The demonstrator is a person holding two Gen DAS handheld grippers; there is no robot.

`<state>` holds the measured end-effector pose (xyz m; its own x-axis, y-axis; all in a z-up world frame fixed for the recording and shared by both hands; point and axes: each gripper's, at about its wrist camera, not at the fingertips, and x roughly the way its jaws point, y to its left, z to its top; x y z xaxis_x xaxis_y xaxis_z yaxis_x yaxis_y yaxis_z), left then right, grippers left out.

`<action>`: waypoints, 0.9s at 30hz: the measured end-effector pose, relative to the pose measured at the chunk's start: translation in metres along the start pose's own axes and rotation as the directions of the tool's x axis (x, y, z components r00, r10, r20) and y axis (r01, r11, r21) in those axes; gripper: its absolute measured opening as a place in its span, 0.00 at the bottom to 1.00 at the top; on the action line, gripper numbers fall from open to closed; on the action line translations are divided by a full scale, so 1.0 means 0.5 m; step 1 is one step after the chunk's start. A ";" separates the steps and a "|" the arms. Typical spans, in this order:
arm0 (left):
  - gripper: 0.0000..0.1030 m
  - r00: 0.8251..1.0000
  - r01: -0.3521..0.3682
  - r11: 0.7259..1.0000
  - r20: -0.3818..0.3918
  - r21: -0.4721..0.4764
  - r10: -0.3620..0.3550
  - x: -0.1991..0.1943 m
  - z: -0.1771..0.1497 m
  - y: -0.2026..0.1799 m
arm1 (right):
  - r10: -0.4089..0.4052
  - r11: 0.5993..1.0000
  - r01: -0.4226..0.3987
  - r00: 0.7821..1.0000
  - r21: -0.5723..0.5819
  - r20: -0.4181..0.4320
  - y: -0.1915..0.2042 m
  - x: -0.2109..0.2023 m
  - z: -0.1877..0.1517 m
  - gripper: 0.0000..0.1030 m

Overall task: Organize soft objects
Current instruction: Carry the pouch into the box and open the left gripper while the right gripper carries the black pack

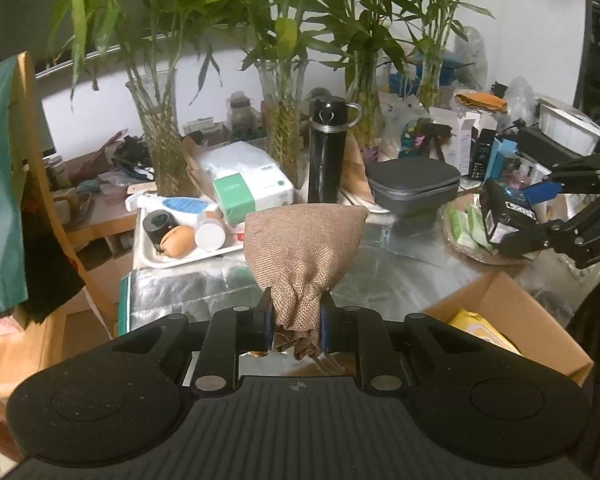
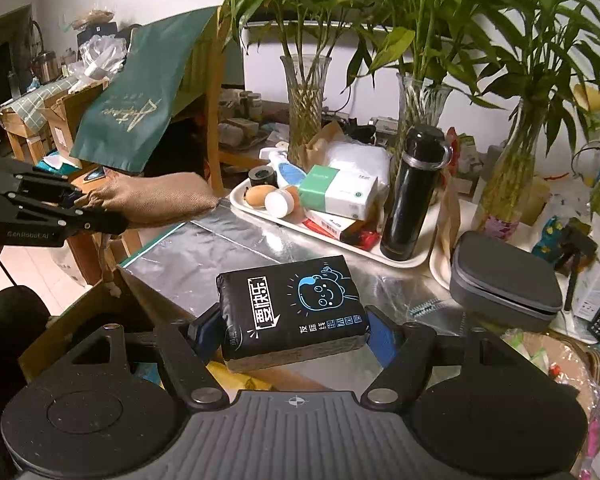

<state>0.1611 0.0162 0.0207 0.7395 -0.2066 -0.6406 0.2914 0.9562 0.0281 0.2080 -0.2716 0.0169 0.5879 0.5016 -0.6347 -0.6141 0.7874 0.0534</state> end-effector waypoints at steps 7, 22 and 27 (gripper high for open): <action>0.20 0.999 -0.048 0.999 0.024 -0.023 0.048 -0.070 -0.020 -0.051 | 0.034 0.999 -0.034 0.999 -0.007 0.027 0.030 -0.042 -0.024 0.73; 0.57 0.996 -0.033 0.980 -0.088 -0.196 0.015 -0.067 -0.104 -0.107 | 0.063 0.998 -0.062 0.997 -0.024 0.049 0.073 -0.092 -0.050 0.73; 0.67 0.995 0.073 0.972 -0.054 -0.222 -0.087 -0.086 -0.133 -0.093 | 0.051 0.999 -0.051 0.998 -0.015 0.044 0.064 -0.114 -0.070 0.73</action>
<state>0.0753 -0.0055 -0.0038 0.6776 -0.2773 -0.6811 0.2024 0.9607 -0.1897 0.1363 -0.2873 0.0276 0.5783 0.5565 -0.5965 -0.6509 0.7556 0.0738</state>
